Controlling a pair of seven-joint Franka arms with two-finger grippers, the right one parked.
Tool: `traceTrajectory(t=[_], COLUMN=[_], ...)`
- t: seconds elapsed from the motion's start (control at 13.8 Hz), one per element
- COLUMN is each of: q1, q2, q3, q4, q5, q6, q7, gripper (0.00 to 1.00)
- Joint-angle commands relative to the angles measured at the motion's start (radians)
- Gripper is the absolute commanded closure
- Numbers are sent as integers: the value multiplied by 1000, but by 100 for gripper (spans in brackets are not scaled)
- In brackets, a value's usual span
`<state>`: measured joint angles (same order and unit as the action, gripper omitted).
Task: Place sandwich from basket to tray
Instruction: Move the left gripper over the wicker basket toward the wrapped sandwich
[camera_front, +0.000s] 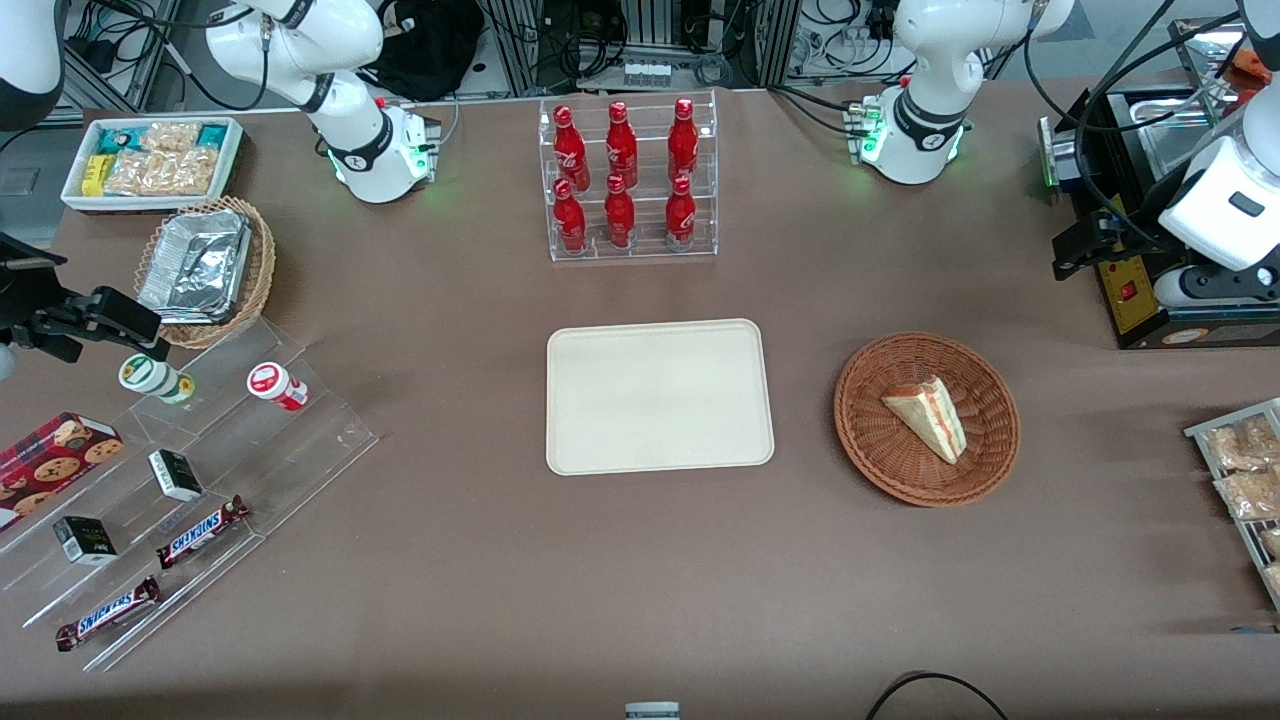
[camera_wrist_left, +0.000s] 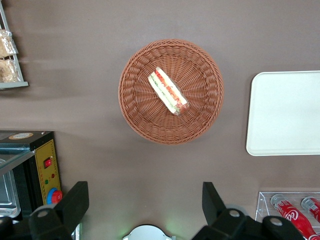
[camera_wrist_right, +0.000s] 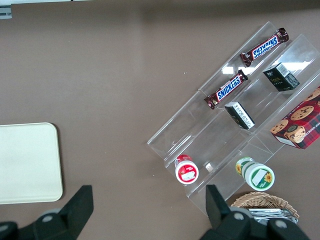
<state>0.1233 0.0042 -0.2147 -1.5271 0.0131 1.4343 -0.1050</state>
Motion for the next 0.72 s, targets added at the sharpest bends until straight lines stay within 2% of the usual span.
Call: traceTrajectory(t=[0.0, 0.36, 0.65], q1=[-5, -2, -1], q2=[-3, 26, 31], q3=[14, 14, 14], q4=[16, -43, -187], q5=[-4, -2, 2], q6=[-28, -11, 135], q7=[8, -2, -28], gripper=[0, 0, 0])
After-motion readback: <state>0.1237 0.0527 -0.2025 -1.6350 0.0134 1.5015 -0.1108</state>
